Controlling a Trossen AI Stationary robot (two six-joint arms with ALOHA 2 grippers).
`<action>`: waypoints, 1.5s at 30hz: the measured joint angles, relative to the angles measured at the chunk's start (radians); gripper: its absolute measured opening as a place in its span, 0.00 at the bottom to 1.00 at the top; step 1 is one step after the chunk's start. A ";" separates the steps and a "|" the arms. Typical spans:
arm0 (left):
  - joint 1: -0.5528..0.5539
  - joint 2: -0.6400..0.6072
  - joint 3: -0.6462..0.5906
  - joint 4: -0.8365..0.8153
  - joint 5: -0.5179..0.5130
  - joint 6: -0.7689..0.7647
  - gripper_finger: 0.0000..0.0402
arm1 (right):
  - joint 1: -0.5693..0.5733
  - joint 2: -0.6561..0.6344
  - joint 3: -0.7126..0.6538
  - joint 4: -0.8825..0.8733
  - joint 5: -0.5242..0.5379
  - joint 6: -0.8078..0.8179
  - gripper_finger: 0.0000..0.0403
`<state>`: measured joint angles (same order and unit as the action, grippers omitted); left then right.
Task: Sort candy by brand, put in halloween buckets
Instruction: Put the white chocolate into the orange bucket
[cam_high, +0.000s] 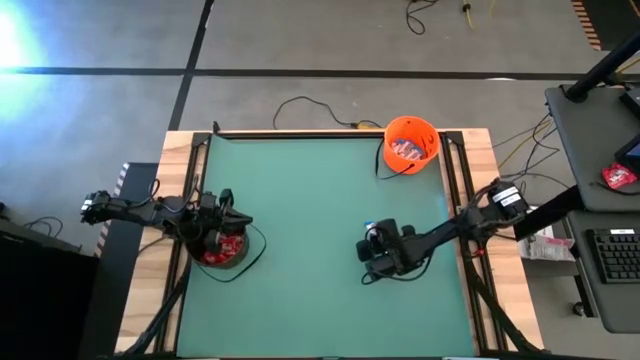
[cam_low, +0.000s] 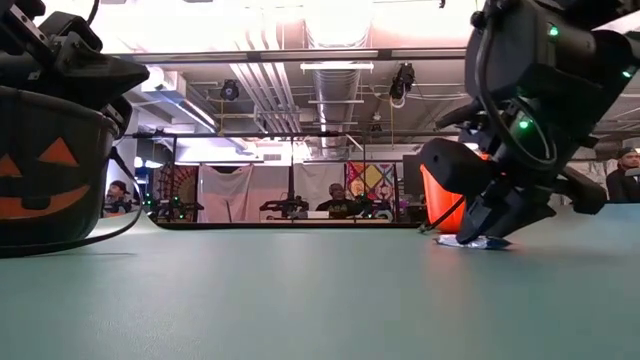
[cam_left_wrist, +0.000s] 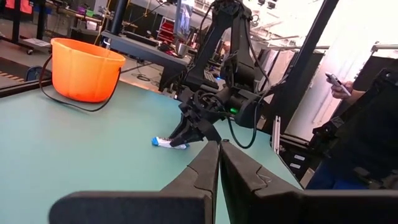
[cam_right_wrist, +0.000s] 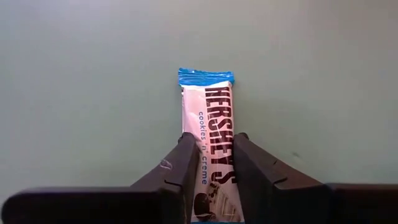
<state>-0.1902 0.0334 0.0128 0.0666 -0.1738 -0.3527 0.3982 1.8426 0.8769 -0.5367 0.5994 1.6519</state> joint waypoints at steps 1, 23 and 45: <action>0.000 0.000 0.000 0.000 0.000 0.000 0.00 | -0.004 -0.008 0.009 -0.010 -0.002 -0.012 0.20; 0.000 0.000 0.000 0.000 0.000 0.000 0.00 | -0.042 -0.111 0.130 -0.429 0.008 -0.056 0.10; 0.000 0.000 0.000 0.000 0.000 0.000 0.00 | 0.000 -0.114 0.121 -0.486 0.003 0.121 0.18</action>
<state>-0.1902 0.0334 0.0128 0.0666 -0.1737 -0.3527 0.3986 1.7290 0.9981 -1.0226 0.6023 1.7732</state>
